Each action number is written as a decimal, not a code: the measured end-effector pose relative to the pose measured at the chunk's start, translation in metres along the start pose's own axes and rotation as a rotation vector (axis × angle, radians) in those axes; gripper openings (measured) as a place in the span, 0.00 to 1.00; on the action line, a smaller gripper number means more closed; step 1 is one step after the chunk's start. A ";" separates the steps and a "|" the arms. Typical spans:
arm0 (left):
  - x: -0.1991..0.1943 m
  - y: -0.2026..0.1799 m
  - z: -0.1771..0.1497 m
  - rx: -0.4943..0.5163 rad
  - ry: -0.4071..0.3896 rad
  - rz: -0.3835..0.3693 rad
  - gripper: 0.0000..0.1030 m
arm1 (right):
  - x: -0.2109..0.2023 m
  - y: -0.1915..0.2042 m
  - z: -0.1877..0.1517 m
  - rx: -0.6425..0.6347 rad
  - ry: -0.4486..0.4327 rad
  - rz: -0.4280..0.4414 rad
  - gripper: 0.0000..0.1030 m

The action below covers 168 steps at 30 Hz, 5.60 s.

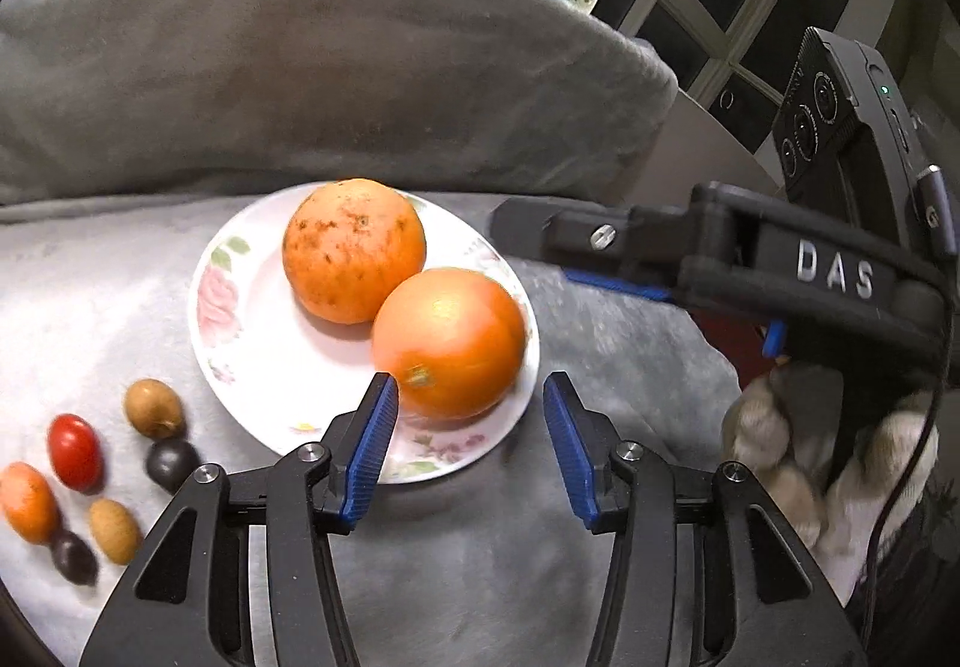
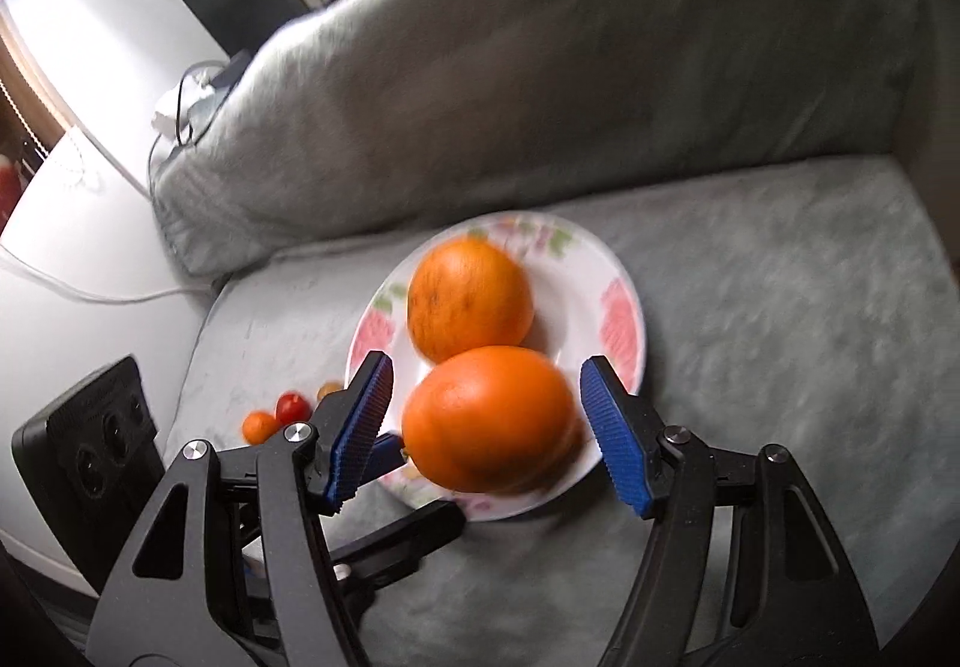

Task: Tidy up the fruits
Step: 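Carry the second orange beside the first on the plate, open both tools, then move both tools toward the cluster of small fruits, then grasp a small tangerine with the left tool while the right tool grasps a dark plum, then carry the tangerine with the left tool while the right tool carries the plum toward the plate, then lower the tangerine and plum onto the plate and open both tools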

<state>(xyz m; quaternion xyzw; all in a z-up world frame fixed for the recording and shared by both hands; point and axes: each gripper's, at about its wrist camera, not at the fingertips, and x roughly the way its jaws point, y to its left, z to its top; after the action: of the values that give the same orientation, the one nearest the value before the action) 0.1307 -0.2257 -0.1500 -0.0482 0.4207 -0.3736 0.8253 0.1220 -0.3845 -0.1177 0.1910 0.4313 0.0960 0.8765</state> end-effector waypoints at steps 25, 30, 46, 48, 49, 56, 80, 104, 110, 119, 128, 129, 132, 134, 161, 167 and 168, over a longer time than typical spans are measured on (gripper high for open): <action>-0.112 0.071 -0.023 -0.011 -0.178 0.252 0.47 | -0.017 0.054 -0.010 -0.192 -0.099 -0.024 0.78; -0.132 0.102 -0.028 -0.071 -0.196 0.308 0.47 | -0.014 0.067 -0.019 -0.248 -0.103 -0.010 0.78; -0.138 0.151 -0.054 -0.215 -0.147 0.292 0.47 | 0.001 0.106 -0.054 -0.415 -0.032 0.081 0.78; -0.135 0.153 -0.056 -0.230 -0.138 0.277 0.47 | 0.005 0.111 -0.060 -0.433 -0.015 0.092 0.78; -0.135 0.153 -0.057 -0.234 -0.134 0.270 0.47 | 0.008 0.113 -0.063 -0.441 -0.003 0.097 0.78; -0.125 0.154 -0.063 -0.262 -0.087 0.219 0.47 | 0.031 0.125 -0.080 -0.486 0.074 0.111 0.67; -0.092 0.174 -0.058 -0.378 -0.022 0.147 0.47 | 0.091 0.138 -0.099 -0.501 0.227 0.103 0.40; -0.094 0.172 -0.047 -0.370 -0.046 0.155 0.34 | 0.079 0.127 -0.089 -0.487 0.180 0.085 0.23; -0.097 0.162 -0.039 -0.354 -0.066 0.145 0.34 | 0.048 0.114 -0.082 -0.459 0.123 0.090 0.23; -0.091 0.139 -0.019 -0.308 -0.080 0.118 0.34 | 0.007 0.082 -0.064 -0.396 0.034 0.063 0.23; -0.072 0.117 -0.002 -0.273 -0.068 0.090 0.34 | -0.018 0.046 -0.045 -0.334 -0.030 0.018 0.23; -0.069 0.115 0.000 -0.270 -0.066 0.087 0.34 | -0.018 0.044 -0.041 -0.329 -0.033 0.014 0.23; -0.063 0.109 0.003 -0.260 -0.059 0.080 0.34 | -0.020 0.032 -0.035 -0.309 -0.044 0.000 0.23; -0.059 0.106 0.005 -0.255 -0.054 0.076 0.34 | -0.022 0.024 -0.032 -0.295 -0.051 -0.010 0.23; -0.028 0.091 0.023 -0.226 0.003 0.061 0.34 | 0.007 -0.014 -0.009 -0.240 -0.022 -0.039 0.23; -0.028 0.087 0.027 -0.212 0.006 0.057 0.35 | 0.005 -0.012 -0.008 -0.242 -0.028 -0.035 0.23; -0.028 0.086 0.027 -0.207 0.002 0.053 0.35 | 0.005 -0.011 -0.008 -0.244 -0.030 -0.035 0.23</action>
<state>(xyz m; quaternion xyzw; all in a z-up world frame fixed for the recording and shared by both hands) 0.1897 -0.1515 -0.1480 -0.1218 0.4591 -0.3060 0.8251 0.1190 -0.3913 -0.1302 0.0766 0.4065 0.1297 0.9011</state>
